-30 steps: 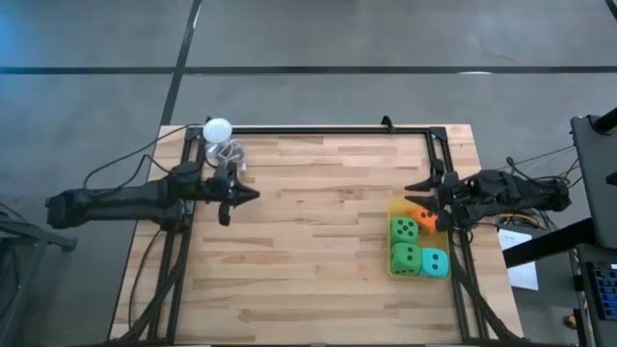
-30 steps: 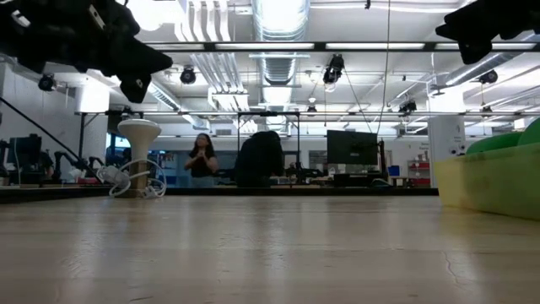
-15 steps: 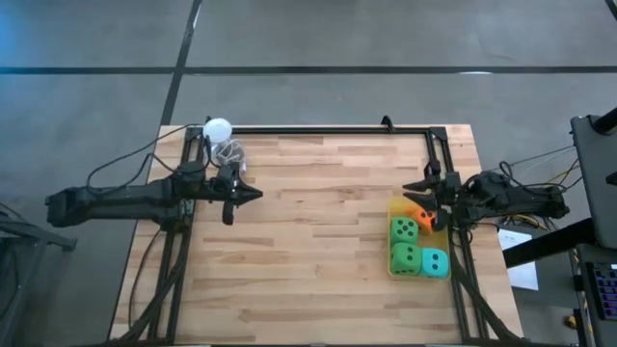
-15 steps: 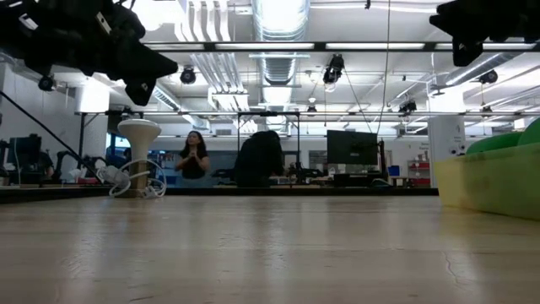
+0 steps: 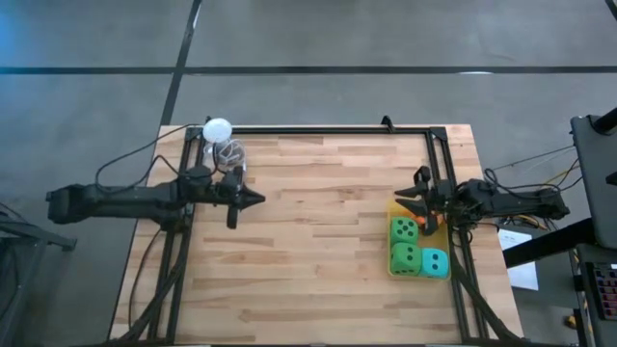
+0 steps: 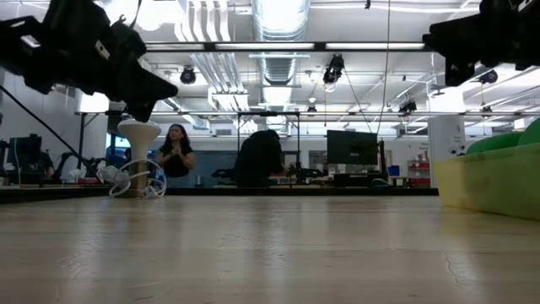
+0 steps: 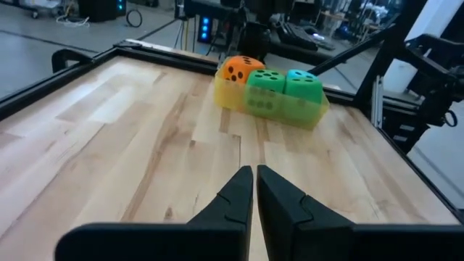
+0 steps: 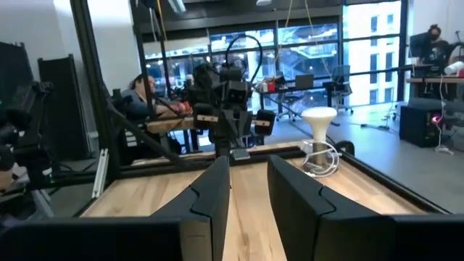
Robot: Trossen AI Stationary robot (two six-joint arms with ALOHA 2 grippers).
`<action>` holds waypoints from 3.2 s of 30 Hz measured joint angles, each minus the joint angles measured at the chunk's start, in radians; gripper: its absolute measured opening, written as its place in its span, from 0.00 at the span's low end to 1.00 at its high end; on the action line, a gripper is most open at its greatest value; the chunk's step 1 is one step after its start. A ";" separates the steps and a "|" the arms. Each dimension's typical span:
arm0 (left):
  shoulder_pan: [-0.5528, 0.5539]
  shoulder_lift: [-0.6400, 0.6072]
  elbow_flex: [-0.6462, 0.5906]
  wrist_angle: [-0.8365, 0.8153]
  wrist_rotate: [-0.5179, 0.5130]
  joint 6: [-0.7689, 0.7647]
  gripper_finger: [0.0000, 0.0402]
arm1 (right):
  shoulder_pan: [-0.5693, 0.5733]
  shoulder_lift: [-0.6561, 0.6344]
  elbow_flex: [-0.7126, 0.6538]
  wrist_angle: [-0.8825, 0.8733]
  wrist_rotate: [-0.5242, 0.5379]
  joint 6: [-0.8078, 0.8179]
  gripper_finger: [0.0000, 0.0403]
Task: Pick & Place Dice
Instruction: Return to Home Position
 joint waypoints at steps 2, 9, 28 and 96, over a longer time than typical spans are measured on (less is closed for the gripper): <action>0.000 -0.008 -0.036 0.047 0.000 -0.010 0.06 | -0.001 0.000 -0.014 0.013 0.000 0.002 0.22; -0.001 -0.016 -0.099 0.131 0.009 -0.018 0.06 | -0.003 0.000 -0.064 0.036 -0.002 0.000 0.22; 0.000 -0.017 -0.207 0.336 -0.010 0.017 0.06 | -0.024 0.000 -0.090 0.003 -0.054 -0.002 0.22; 0.000 -0.610 -0.208 -0.283 -0.173 -0.015 0.06 | -0.024 0.002 -0.090 -0.111 0.143 -0.255 0.23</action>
